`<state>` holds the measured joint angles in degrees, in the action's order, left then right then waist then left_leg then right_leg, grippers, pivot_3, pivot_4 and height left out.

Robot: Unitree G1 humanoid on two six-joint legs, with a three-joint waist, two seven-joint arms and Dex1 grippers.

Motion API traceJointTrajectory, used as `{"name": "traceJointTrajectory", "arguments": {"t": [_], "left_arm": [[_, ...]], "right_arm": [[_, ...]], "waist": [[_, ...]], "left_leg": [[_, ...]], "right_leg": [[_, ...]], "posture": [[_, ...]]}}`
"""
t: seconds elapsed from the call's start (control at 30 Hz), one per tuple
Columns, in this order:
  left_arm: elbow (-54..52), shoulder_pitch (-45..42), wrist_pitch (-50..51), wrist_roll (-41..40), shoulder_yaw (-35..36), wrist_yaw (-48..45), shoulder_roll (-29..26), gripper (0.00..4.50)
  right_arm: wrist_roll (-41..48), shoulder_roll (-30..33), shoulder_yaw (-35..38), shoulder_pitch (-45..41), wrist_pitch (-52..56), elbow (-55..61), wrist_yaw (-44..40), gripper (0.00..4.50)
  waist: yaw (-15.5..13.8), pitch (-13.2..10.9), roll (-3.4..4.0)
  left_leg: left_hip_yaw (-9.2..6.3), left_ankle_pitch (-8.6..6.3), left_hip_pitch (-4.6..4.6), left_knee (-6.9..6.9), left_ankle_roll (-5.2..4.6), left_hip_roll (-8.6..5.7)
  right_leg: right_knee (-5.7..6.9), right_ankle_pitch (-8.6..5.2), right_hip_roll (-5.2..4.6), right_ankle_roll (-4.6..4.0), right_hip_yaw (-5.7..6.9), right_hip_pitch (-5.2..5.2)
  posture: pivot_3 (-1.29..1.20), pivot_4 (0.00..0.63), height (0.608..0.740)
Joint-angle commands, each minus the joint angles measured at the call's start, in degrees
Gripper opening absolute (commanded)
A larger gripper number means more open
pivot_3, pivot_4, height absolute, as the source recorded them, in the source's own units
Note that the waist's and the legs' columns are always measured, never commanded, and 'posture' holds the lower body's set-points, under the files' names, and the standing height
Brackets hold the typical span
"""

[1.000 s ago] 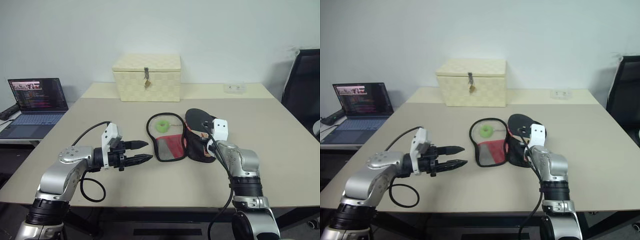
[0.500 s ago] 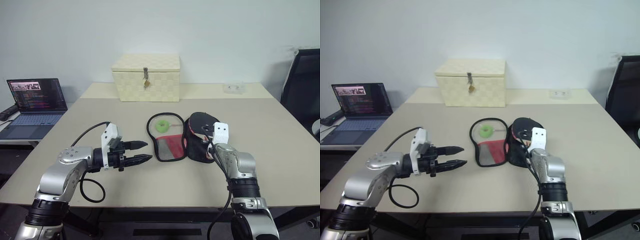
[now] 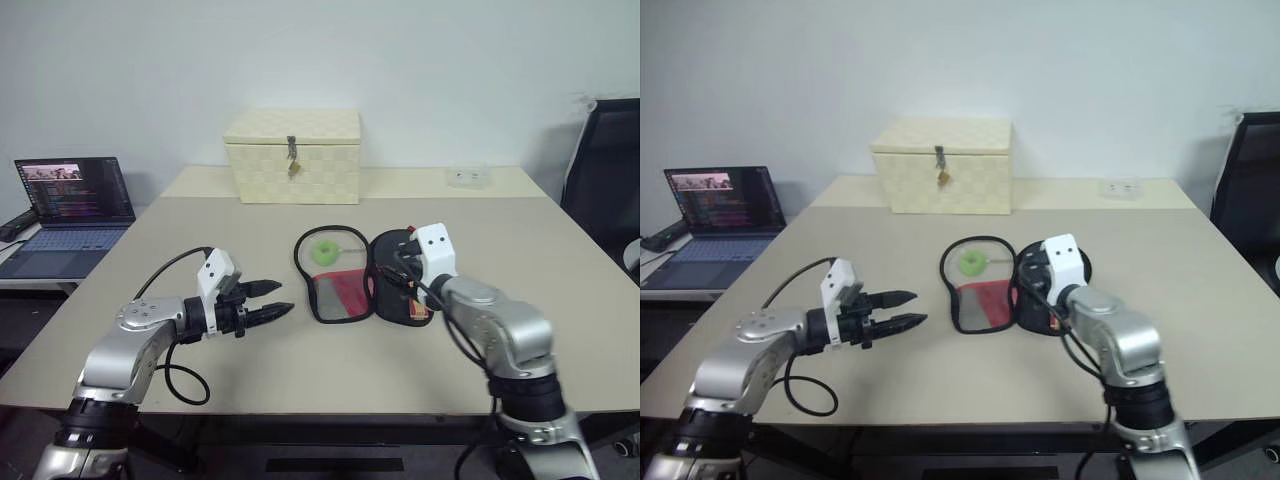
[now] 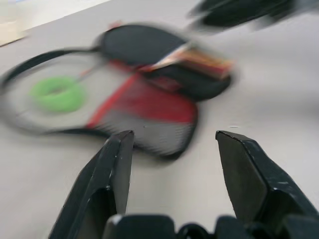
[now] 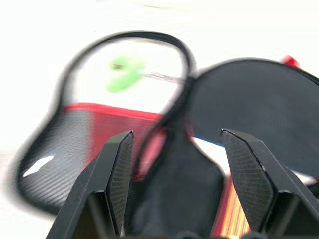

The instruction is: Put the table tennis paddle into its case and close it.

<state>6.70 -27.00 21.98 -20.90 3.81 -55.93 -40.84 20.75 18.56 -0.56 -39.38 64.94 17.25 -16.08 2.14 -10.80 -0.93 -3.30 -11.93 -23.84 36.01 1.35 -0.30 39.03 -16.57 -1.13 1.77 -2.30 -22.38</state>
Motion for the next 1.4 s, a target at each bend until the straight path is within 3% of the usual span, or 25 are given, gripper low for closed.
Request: {"name": "traceJointTrajectory", "arguments": {"t": [0.03,0.17,0.57,0.73,0.97,1.17,1.4], "left_arm": [[6.7,-3.7,-4.1,4.5,-0.8,2.9,0.7,1.54],[18.5,-9.2,-8.0,9.6,-3.3,5.7,3.4,0.04],[50.6,-26.3,-22.2,19.2,-7.5,9.7,13.6,0.01],[59.9,-30.8,-23.7,19.9,-6.8,9.1,18.1,0.01],[62.9,-37.1,-25.6,19.5,-5.6,7.1,21.7,0.01],[62.9,-47.1,-26.6,18.2,-4.1,4.7,28.4,0.01],[64.7,-50.9,-28.2,19.3,-3.8,5.4,33.3,0.01]], "right_arm": [[7.5,3.3,5.1,-3.8,2.7,3.6,-7.6,3.09],[11.5,8.4,7.9,-5.1,4.1,3.5,-12.1,3.09],[11.0,11.9,5.8,-2.7,2.3,4.4,-12.3,3.09],[10.2,10.8,8.8,-3.3,1.6,2.6,-9.1,3.09],[10.1,13.6,11.5,-2.4,1.7,1.6,-8.6,3.09],[10.9,17.7,14.8,-0.1,4.1,1.0,-9.3,3.09],[9.6,19.0,15.0,0.3,4.2,-0.1,-7.9,3.09]], "waist": [[-0.1,0.0,0.00],[-0.3,0.0,-0.04],[-0.3,0.0,-0.08],[-0.3,0.0,-0.10],[-0.4,0.0,-0.16],[-0.8,-0.1,-0.22],[0.4,-0.1,-0.21]], "left_leg": [[0.01,0.00,0.00,0.00,0.00,0.00],[0.02,0.00,-0.02,-0.01,0.00,-0.02],[0.09,-0.01,-0.10,0.00,-0.01,-0.05],[0.15,-0.01,-0.15,0.03,-0.01,-0.09],[0.15,-0.01,-0.19,0.04,-0.01,-0.12],[0.10,0.00,-0.57,0.15,0.00,-0.17],[0.34,0.00,-0.58,0.08,-0.01,-0.14]], "right_leg": [[0.00,0.00,0.00,0.00,-0.01,0.00],[-0.05,0.00,-0.01,0.00,0.03,0.01],[-0.03,0.01,-0.02,0.02,0.02,-0.04],[-0.03,0.01,-0.02,0.03,0.05,-0.04],[-0.03,0.01,-0.03,0.04,0.10,-0.04],[-0.06,0.02,-0.05,0.08,0.24,-0.25],[0.05,0.01,0.03,0.09,-0.05,-0.51]], "posture": [[0.00,0.150,0.740],[0.00,0.150,0.740],[0.00,0.150,0.740],[0.00,0.150,0.740],[0.00,0.150,0.740],[0.00,0.150,0.740],[0.00,0.150,0.740]]}}
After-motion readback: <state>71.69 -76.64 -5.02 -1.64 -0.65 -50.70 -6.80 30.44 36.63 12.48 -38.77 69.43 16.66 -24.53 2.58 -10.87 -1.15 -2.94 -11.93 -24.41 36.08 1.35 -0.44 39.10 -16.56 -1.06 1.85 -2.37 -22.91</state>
